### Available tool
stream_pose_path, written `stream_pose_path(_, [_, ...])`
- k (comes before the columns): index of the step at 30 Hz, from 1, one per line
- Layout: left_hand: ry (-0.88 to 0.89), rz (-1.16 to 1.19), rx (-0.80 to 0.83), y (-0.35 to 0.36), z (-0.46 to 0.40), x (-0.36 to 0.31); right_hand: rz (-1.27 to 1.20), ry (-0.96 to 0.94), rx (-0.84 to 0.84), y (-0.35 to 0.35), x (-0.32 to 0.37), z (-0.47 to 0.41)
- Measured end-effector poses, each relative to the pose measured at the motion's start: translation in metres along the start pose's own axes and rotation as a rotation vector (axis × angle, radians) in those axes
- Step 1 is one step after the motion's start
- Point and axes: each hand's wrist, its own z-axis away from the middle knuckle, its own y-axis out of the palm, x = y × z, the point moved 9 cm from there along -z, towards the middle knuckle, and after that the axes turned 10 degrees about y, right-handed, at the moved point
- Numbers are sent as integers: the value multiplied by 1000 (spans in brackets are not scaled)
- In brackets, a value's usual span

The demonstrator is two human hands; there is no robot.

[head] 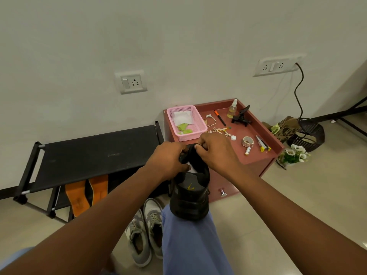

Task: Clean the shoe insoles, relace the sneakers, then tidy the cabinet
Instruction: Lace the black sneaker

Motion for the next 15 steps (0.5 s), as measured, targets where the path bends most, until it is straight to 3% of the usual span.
stream_pose_path(6, [5,-4,-112,-9,3,0,-283,164,206,3,-16,16])
stream_pose_path(10, [-20,25,-156,-8,9,3,-336,286,322,12,-38,33])
stream_pose_path(15, [-40,17,-179,-10,11,4,-357,332,288,8,-46,35])
